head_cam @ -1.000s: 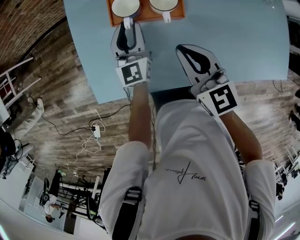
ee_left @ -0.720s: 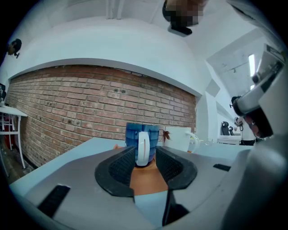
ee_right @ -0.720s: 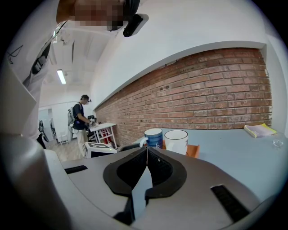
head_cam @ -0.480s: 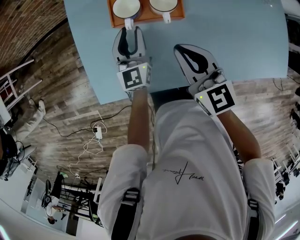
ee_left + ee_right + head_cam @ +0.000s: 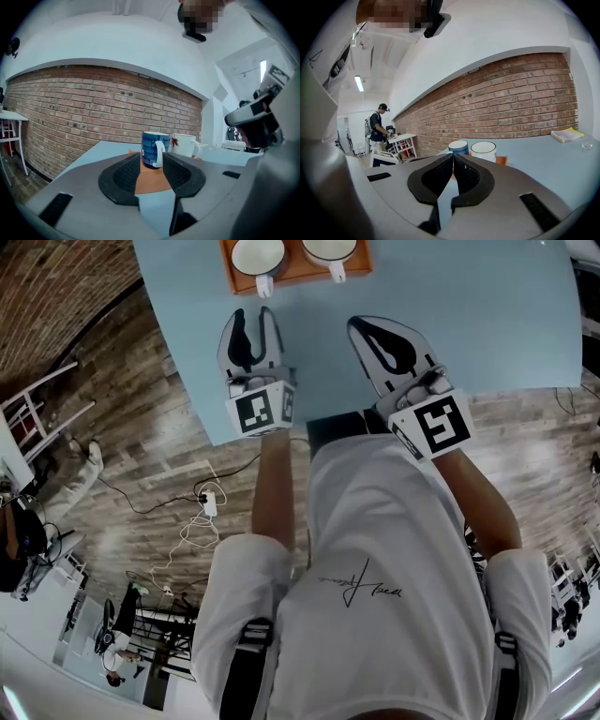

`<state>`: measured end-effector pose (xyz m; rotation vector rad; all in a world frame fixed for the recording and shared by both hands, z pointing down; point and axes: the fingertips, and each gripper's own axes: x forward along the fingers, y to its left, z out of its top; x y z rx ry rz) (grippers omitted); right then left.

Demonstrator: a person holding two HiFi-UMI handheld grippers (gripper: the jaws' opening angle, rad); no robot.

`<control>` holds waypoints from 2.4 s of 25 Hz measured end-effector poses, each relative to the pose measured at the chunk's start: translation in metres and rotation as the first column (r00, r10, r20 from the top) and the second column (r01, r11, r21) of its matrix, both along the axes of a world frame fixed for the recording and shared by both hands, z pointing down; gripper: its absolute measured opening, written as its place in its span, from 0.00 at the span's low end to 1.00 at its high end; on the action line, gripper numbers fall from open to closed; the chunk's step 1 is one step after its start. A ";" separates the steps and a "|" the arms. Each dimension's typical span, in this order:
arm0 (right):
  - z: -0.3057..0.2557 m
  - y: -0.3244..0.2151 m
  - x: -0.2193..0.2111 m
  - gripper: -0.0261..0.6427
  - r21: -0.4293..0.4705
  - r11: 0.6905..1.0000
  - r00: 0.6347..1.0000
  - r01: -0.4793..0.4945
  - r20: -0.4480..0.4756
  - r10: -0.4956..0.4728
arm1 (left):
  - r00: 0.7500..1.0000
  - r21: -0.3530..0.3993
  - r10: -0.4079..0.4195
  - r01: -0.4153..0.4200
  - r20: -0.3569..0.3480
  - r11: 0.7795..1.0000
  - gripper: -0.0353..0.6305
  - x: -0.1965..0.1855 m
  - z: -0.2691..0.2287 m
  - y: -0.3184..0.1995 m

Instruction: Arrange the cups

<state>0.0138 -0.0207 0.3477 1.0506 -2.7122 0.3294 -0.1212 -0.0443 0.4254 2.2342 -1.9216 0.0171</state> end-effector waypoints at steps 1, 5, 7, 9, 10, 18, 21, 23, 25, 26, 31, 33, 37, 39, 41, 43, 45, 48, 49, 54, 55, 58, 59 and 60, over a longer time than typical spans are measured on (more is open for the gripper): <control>0.000 -0.001 0.000 0.07 0.002 1.000 1.000 -0.005 0.001 0.005 | 1.000 -0.003 -0.005 0.005 0.000 1.000 0.25 -0.002 -0.002 0.002; -0.003 -0.004 -0.002 0.07 -0.001 1.000 1.000 -0.023 0.002 0.023 | 1.000 -0.003 -0.018 0.018 -0.002 1.000 0.25 -0.008 -0.013 0.011; -0.005 -0.006 -0.003 0.07 0.002 1.000 1.000 -0.030 0.006 0.030 | 1.000 -0.001 -0.004 0.004 -0.009 1.000 0.24 -0.006 -0.019 0.013; -0.009 -0.009 -0.003 0.07 0.010 0.999 0.999 -0.038 0.010 0.037 | 1.000 0.003 0.010 -0.010 -0.013 1.000 0.21 -0.003 -0.027 0.014; -0.012 -0.011 -0.003 0.07 0.023 0.999 0.999 -0.039 0.013 0.038 | 1.000 0.008 0.015 -0.015 -0.011 1.000 0.19 -0.002 -0.032 0.015; -0.032 -0.032 -0.001 0.07 0.063 0.995 0.997 -0.077 0.032 0.076 | 0.998 0.029 0.059 -0.059 -0.025 0.998 0.08 0.004 -0.064 0.013; -0.040 -0.038 -0.005 0.07 0.072 0.994 0.996 -0.080 0.032 0.078 | 0.994 0.031 0.098 -0.097 -0.040 0.995 0.07 0.005 -0.074 0.011; -0.045 -0.040 -0.006 0.07 0.076 0.994 0.997 -0.075 0.032 0.073 | 0.992 0.033 0.119 -0.118 -0.049 0.992 0.07 0.007 -0.082 0.011; -0.051 -0.039 -0.003 0.07 0.086 0.994 0.997 -0.073 0.031 0.070 | 0.988 0.030 0.140 -0.139 -0.060 0.990 0.07 0.012 -0.088 0.012; -0.055 -0.039 -0.001 0.07 0.093 0.993 0.997 -0.070 0.030 0.068 | 0.986 0.027 0.153 -0.152 -0.068 0.988 0.06 0.015 -0.092 0.013; -0.069 -0.041 0.004 0.07 0.102 0.994 0.999 -0.046 0.031 0.043 | 0.971 0.033 0.218 -0.216 -0.092 0.976 0.06 0.029 -0.115 0.006; -0.073 -0.040 0.004 0.07 0.106 0.993 0.999 -0.045 0.029 0.042 | 0.967 0.032 0.238 -0.236 -0.092 0.971 0.06 0.033 -0.119 0.004; -0.079 -0.035 0.000 0.07 0.088 0.996 0.999 -0.029 0.032 0.026 | 0.960 0.013 0.266 -0.266 -0.092 0.964 0.06 0.034 -0.118 0.003; -0.081 -0.034 0.000 0.07 0.064 0.998 0.998 -0.023 0.053 0.020 | 0.958 0.012 0.276 -0.275 -0.082 0.961 0.06 0.033 -0.120 0.003; -0.084 -0.033 0.002 0.07 0.043 0.999 0.997 -0.023 0.078 0.020 | 0.956 0.017 0.285 -0.285 -0.074 0.958 0.06 0.032 -0.123 0.004; -0.087 -0.033 0.004 0.07 0.040 0.999 0.997 -0.019 0.080 0.016 | 0.954 0.025 0.292 -0.291 -0.069 0.956 0.06 0.031 -0.126 0.004; -0.089 -0.031 0.003 0.07 0.047 0.999 0.997 -0.007 0.073 0.004 | 0.952 0.035 0.299 -0.297 -0.063 0.954 0.06 0.029 -0.131 0.003; -0.092 -0.028 0.005 0.07 0.046 0.999 0.998 0.006 0.064 -0.009 | 0.948 0.044 0.313 -0.311 -0.058 0.949 0.06 0.030 -0.136 0.001; -0.093 -0.027 0.006 0.07 0.043 0.999 0.998 0.007 0.063 -0.010 | 0.946 0.045 0.320 -0.318 -0.057 0.947 0.06 0.031 -0.138 0.001; -0.100 -0.025 0.006 0.07 0.029 1.000 0.996 0.010 0.083 -0.012 | 0.940 0.054 0.337 -0.334 -0.050 0.941 0.06 0.027 -0.144 -0.001; -0.101 -0.024 0.005 0.07 0.034 0.999 0.997 0.015 0.081 -0.018 | 0.940 0.058 0.337 -0.334 -0.050 0.941 0.06 0.026 -0.145 -0.001; -0.107 -0.020 0.007 0.07 0.042 0.999 0.997 0.035 0.074 -0.038 | 0.939 0.066 0.338 -0.335 -0.060 0.940 0.06 0.027 -0.150 0.001; -0.109 -0.017 0.008 0.07 0.041 0.998 0.996 0.044 0.071 -0.047 | 0.938 0.067 0.340 -0.336 -0.064 0.939 0.06 0.028 -0.152 0.003; -0.110 -0.015 0.008 0.07 0.041 0.998 0.996 0.054 0.069 -0.056 | 0.937 0.067 0.343 -0.339 -0.067 0.939 0.06 0.028 -0.153 0.003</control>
